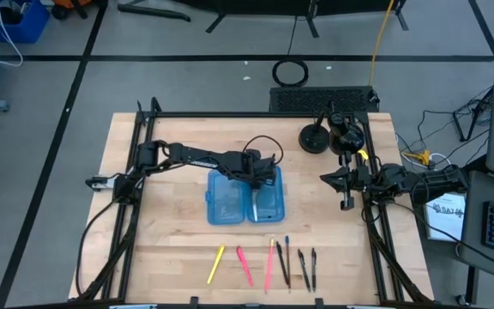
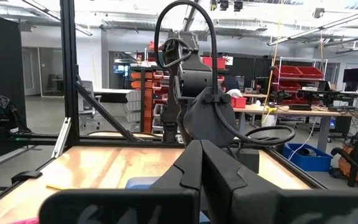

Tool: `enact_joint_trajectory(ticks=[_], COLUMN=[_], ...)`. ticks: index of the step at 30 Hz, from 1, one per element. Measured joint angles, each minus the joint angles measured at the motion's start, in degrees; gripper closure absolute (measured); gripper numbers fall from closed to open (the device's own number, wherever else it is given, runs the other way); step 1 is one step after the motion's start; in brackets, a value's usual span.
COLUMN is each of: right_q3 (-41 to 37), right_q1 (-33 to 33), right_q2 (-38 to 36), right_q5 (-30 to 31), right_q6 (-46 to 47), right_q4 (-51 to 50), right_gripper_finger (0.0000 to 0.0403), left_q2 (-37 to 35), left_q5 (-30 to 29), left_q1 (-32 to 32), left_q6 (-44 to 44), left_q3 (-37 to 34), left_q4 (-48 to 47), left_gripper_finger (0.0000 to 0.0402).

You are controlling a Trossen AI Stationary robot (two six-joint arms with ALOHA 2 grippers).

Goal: Pick & place school supplies into a supply box
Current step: Put the black scissors into the blue supply box, then put the right transparent pen into the blue supply box

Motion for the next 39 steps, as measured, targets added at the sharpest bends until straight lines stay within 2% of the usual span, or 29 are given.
enact_joint_trajectory(ticks=[3,6,10,15,18,20,24,26,28,31,33,35,37,39], right_q3=[0.0,0.0,0.0,0.0,0.0,0.0,0.0,0.0,0.0,0.0,0.0,0.0,0.0,0.0], right_q1=[0.0,0.0,0.0,0.0,0.0,0.0,0.0,0.0,0.0,0.0,0.0,0.0,0.0,0.0], right_q2=[0.0,0.0,0.0,0.0,0.0,0.0,0.0,0.0,0.0,0.0,0.0,0.0,0.1,0.1], right_q5=[0.0,0.0,-0.1,-0.2,-0.2,-0.3,-0.4,-0.3,-0.3,-0.3,-0.3,-0.3,-0.3,-0.3], right_q6=[0.0,0.0,0.0,0.0,0.0,0.0,0.0,-0.5,-1.8,-2.3,-2.4,-3.5,-5.4,-7.6], right_q4=[0.0,-0.1,-0.2,-0.1,0.0,-0.1,-0.2,-0.2,0.0,0.0,0.2,0.5,0.1,-1.4], right_gripper_finger=[0.0403,0.0403,0.0403,0.0403,0.0403,0.0403,0.0403,0.0403,0.0403,0.0403,0.0403,0.0403,0.0403,0.0403], left_q2=[0.0,-0.4,-3.9,-12.5,-19.7,-24.8,-33.4,-36.2,-38.9,-44.0,-47.8,-52.5,-57.6,-61.6], left_q5=[0.1,0.8,0.7,-3.8,-4.6,-3.3,-8.3,-10.9,-12.0,-14.1,-13.2,-11.4,-9.2,-3.7], left_q1=[0.0,0.0,-0.1,-1.4,-3.1,-5.4,-15.4,-19.7,-21.8,-24.3,-25.6,-26.4,-26.9,-26.5], left_q6=[-0.1,0.5,3.8,11.8,23.8,35.5,54.6,55.3,50.5,43.5,43.0,47.0,54.6,64.0], left_q3=[0.0,0.0,0.0,0.1,0.1,0.1,-1.3,-2.8,-4.0,-9.6,-16.0,-24.2,-33.8,-44.0], left_q4=[0.1,0.4,1.8,3.6,3.3,0.0,-7.0,-11.3,-15.9,-19.5,-15.9,-6.3,8.7,27.3], left_gripper_finger=[0.0195,0.0182,0.0190,0.0218,0.0239,0.0260,0.0322,0.0362,0.0391,0.0393,0.0397,0.0398,0.0398,0.0399])
